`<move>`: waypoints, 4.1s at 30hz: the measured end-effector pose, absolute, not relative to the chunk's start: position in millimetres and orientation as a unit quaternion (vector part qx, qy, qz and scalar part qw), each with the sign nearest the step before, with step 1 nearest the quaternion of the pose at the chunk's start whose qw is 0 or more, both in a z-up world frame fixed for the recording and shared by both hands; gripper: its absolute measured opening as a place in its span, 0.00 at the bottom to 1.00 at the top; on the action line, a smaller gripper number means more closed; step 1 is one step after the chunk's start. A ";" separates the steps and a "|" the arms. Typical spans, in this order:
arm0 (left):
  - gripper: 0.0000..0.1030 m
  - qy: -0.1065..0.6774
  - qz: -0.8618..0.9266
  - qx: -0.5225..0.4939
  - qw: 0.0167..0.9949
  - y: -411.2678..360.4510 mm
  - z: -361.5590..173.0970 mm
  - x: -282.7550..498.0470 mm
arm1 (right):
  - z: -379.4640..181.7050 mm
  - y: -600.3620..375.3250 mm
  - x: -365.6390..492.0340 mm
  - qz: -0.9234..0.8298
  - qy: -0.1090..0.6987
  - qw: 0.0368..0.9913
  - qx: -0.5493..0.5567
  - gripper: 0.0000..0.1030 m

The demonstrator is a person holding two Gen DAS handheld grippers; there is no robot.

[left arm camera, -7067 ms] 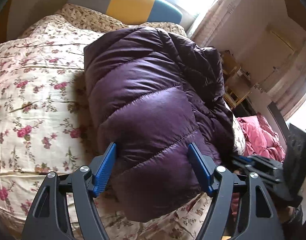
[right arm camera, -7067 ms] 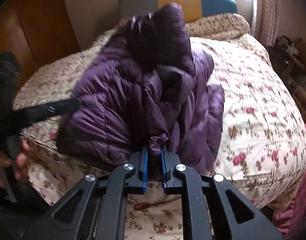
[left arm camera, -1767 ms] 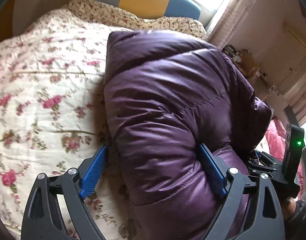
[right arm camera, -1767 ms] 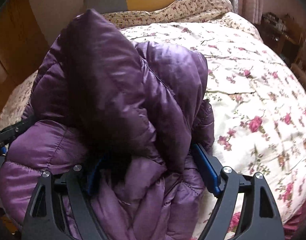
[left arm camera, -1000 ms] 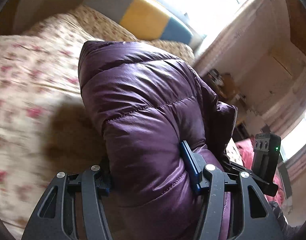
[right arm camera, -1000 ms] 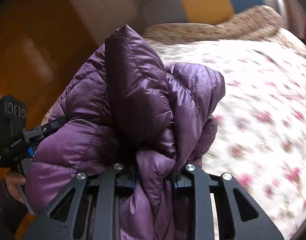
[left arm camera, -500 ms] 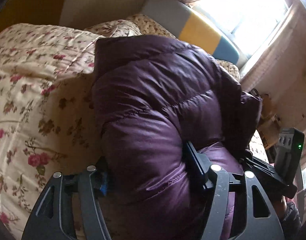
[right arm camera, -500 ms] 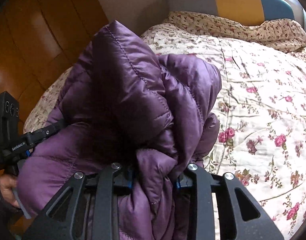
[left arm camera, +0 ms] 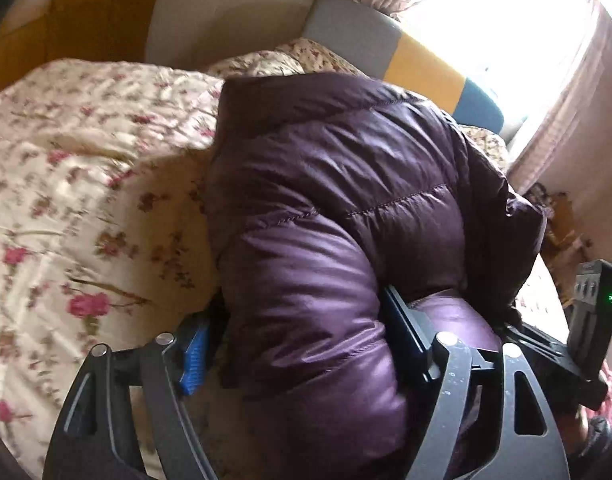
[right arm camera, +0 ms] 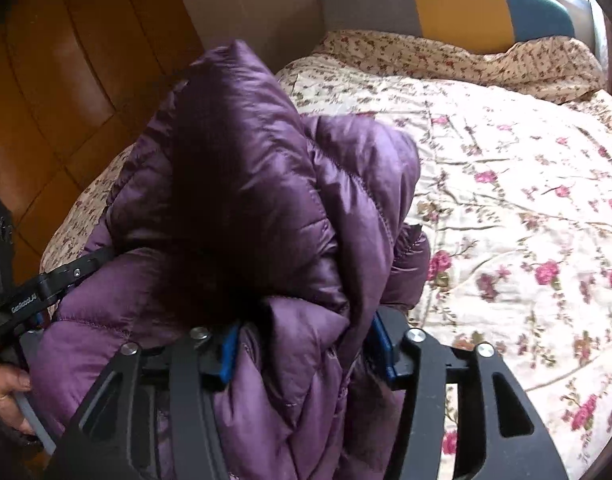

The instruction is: Fold large clothes

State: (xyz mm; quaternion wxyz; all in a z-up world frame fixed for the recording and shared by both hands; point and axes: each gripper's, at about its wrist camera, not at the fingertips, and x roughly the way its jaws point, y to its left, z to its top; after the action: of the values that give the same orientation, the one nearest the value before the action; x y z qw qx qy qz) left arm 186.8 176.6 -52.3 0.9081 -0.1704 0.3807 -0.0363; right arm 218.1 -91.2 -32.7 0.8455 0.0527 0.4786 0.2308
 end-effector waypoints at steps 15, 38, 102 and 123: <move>0.77 0.347 0.020 -0.143 0.927 172.4 -18.7 134.3 | 27.0 -89.5 168.7 0.181 0.412 0.893 -0.002 0.62; 0.77 0.332 0.020 -0.141 0.933 166.8 -1.9 121.3 | 55.7 -37.0 175.9 0.143 0.395 0.907 -0.034 0.48; 0.91 0.312 0.071 -0.112 0.941 152.0 7.8 106.6 | 45.0 -41.4 135.1 0.153 0.397 0.904 -0.027 0.61; 0.97 0.318 0.122 -0.098 0.935 134.9 1.4 55.3 | 48.7 -61.5 93.6 0.148 0.408 0.901 -0.028 0.79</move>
State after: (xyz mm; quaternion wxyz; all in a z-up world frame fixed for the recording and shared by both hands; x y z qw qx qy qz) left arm 55.3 134.9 1.4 0.9352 -0.0984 0.3176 0.1215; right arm 93.6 -61.5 48.7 0.9007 -0.0277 0.4076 0.1479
